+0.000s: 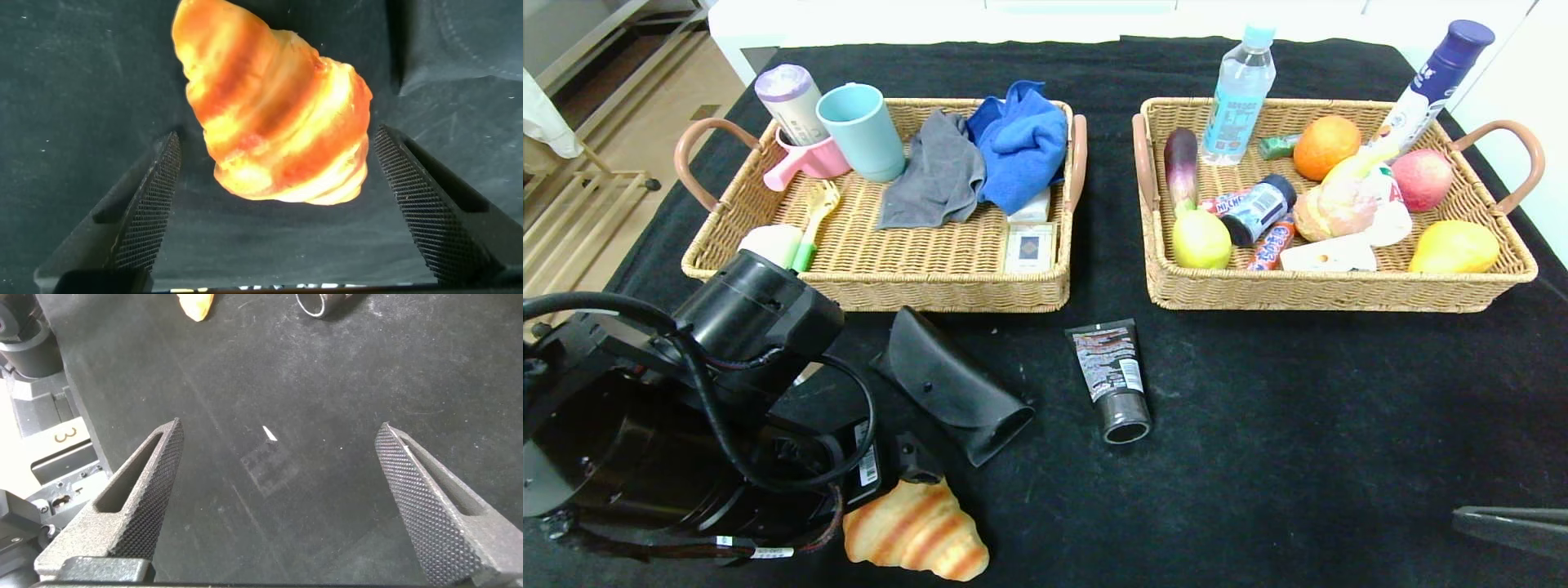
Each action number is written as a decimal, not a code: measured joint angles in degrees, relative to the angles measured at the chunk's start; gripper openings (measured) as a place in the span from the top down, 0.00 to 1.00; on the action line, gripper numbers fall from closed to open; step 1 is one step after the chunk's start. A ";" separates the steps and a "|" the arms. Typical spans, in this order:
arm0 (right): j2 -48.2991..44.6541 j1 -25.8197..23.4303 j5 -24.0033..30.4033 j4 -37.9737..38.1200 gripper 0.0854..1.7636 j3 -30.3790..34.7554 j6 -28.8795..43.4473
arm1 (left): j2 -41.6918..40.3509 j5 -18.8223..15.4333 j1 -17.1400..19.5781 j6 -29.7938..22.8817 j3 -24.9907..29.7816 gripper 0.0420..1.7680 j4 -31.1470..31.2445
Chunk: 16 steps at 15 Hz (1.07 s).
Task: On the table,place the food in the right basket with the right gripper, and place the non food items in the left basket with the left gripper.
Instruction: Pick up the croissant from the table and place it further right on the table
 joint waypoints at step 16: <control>0.20 1.82 0.01 0.13 0.03 1.16 -0.29 | 1.73 -0.52 -0.23 -0.33 0.85 0.03 -0.16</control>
